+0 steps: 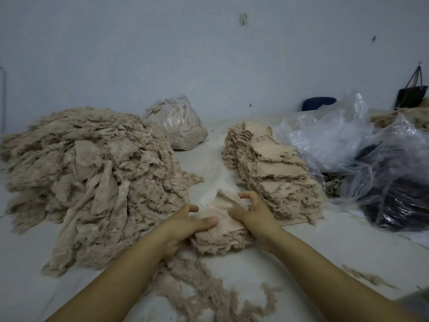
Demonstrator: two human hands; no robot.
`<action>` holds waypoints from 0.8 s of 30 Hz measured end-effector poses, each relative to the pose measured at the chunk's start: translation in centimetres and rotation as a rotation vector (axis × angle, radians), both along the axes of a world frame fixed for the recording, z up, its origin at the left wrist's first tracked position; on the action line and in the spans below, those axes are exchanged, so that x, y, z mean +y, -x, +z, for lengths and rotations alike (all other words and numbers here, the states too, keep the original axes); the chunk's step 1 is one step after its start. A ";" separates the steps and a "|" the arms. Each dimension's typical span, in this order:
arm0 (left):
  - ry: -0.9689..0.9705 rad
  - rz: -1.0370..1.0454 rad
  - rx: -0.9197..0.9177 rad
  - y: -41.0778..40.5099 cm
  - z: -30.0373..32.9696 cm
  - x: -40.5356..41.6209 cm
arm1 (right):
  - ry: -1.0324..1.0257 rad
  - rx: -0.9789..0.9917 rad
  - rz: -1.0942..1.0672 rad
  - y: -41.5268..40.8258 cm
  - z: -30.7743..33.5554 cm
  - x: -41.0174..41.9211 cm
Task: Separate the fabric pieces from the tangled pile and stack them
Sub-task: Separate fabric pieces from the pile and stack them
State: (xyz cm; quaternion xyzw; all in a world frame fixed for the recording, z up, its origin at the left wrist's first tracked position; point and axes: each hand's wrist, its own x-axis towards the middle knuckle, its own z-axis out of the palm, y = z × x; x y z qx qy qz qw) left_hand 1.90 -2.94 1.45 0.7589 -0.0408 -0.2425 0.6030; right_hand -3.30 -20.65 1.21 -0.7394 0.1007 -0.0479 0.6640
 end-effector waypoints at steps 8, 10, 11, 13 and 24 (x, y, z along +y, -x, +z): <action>0.219 -0.251 0.115 -0.9 1.9 -2.2 | -0.115 0.048 0.255 -0.2 2.1 -2.0; 0.229 -0.235 0.117 -0.8 2.4 -2.9 | -0.177 0.048 0.188 -0.5 1.8 -2.2; 0.266 -0.187 0.118 -0.9 2.5 -3.2 | -0.270 0.056 0.150 -0.6 1.6 -2.3; 0.370 -0.016 0.116 -1.2 2.7 -4.0 | -0.507 0.094 0.146 -0.7 0.9 -2.3; 0.420 0.022 0.215 -1.8 4.4 -5.2 | -0.162 -0.209 -0.048 -1.1 1.9 -2.5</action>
